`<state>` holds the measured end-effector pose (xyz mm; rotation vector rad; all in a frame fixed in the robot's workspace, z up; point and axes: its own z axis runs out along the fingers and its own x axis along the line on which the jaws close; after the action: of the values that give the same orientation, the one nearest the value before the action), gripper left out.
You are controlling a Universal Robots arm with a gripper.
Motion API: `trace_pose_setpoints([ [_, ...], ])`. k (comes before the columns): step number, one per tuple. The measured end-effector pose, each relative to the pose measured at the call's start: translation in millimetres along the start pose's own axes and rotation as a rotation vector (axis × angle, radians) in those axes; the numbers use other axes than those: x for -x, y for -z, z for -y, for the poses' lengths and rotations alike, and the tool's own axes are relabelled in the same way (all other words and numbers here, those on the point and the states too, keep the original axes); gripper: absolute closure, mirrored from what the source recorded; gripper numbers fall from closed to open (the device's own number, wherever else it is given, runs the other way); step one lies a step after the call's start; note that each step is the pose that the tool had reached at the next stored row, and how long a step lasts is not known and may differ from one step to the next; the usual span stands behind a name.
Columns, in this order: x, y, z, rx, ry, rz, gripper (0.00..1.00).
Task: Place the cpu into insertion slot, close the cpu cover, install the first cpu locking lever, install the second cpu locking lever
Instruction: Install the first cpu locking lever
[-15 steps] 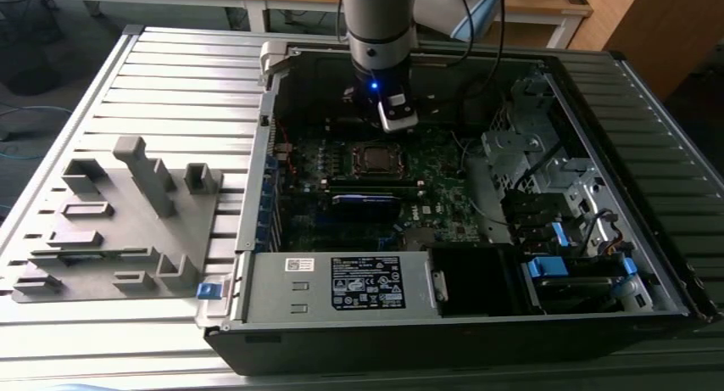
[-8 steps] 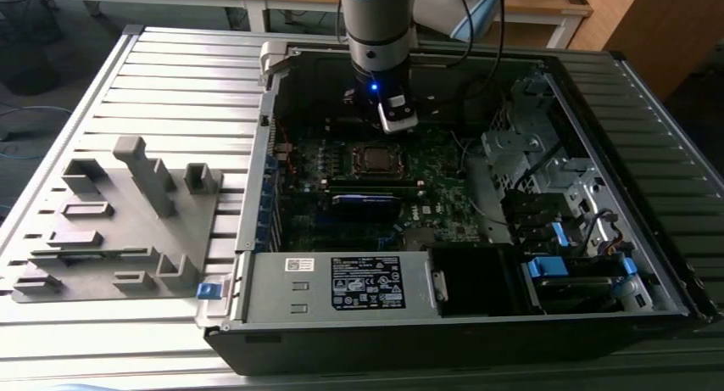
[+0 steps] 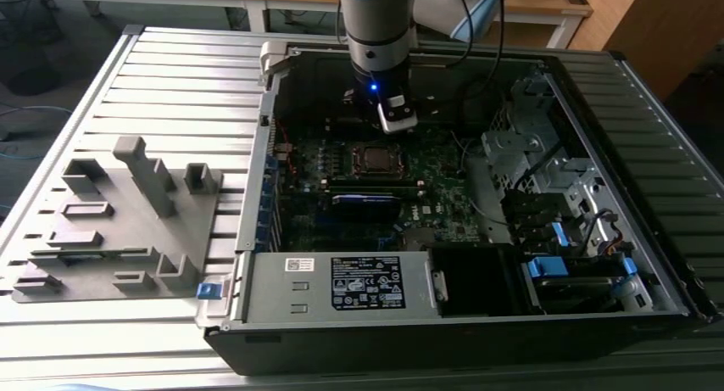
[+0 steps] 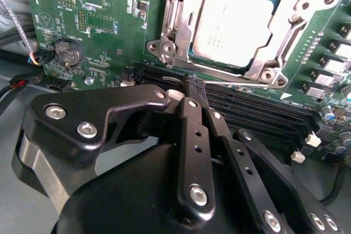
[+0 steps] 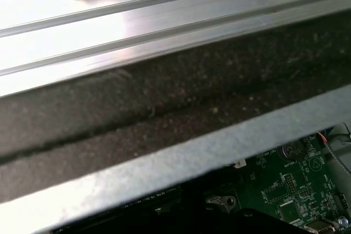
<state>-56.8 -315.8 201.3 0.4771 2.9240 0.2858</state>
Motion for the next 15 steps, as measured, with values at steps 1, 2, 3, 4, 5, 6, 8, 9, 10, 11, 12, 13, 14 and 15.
trace_pose_setpoints([
  [1, 0.0, -0.1, 0.0, 0.0001, 0.000, 0.0000, 0.89],
  [2, -0.1, -0.2, 0.0, 0.0002, 0.000, 0.0001, 0.89],
  [3, -0.1, -0.2, 0.0, 0.0002, 0.000, 0.0001, 0.89],
  [4, -0.2, -0.3, 0.0, 0.0003, 0.000, 0.0002, 0.89],
  [5, -0.3, -0.3, 0.1, 0.0003, 0.000, 0.0005, 0.89],
  [6, -0.5, -0.4, 0.1, 0.0003, 0.000, 0.0007, 0.89],
  [8, -0.7, -0.5, 0.0, 0.0005, 0.000, 0.0008, 0.89],
  [9, -0.8, -0.5, 0.0, 0.0006, 0.000, 0.0008, 0.89],
  [10, -0.9, -0.5, -0.1, 0.0005, 0.000, 0.0008, 0.89],
  [11, -1.1, -0.5, -0.2, 0.0004, 0.000, 0.0008, 0.89],
  [12, -1.3, -0.6, -0.4, 0.0004, 0.000, 0.0009, 0.89],
  [13, -1.5, -0.6, -0.7, 0.0003, 0.000, 0.0008, 0.89],
  [14, -1.6, -0.6, -0.7, 0.0005, 0.000, 0.0008, 0.89],
  [15, -1.6, -0.6, -0.7, 0.0005, 0.000, 0.0008, 0.89],
])
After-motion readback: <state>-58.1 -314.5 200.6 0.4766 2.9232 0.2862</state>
